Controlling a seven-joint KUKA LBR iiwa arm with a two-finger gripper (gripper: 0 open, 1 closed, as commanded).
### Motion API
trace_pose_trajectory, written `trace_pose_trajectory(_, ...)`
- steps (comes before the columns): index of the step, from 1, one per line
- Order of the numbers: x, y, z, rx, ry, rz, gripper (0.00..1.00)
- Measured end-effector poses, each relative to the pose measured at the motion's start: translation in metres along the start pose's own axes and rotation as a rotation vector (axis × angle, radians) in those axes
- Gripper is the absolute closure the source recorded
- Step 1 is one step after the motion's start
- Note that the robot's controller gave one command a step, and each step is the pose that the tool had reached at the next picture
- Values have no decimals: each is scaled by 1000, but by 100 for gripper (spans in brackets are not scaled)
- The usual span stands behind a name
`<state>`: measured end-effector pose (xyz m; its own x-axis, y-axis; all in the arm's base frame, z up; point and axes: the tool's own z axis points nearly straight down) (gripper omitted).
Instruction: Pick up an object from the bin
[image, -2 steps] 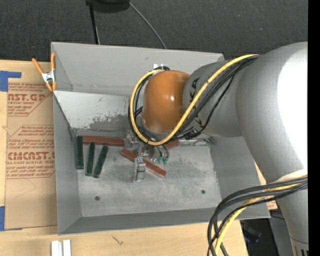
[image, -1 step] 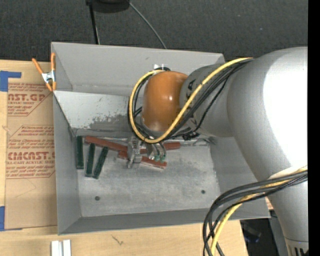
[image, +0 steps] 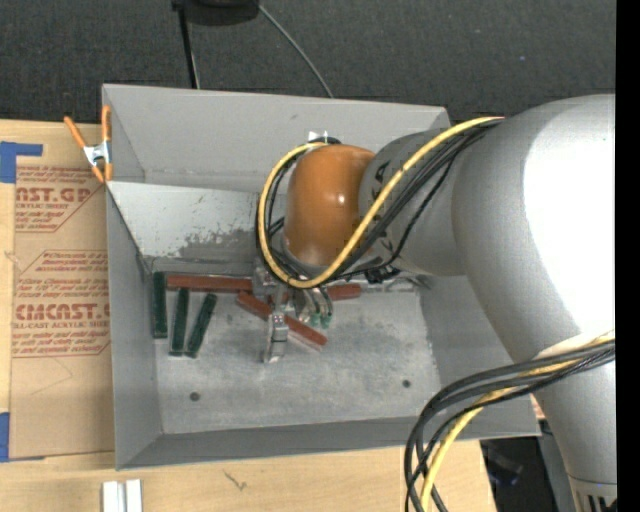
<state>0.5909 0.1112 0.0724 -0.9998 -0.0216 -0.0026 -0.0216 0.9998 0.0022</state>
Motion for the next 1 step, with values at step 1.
trace_pose_trajectory(1,0,0,0,0,0,0,0)
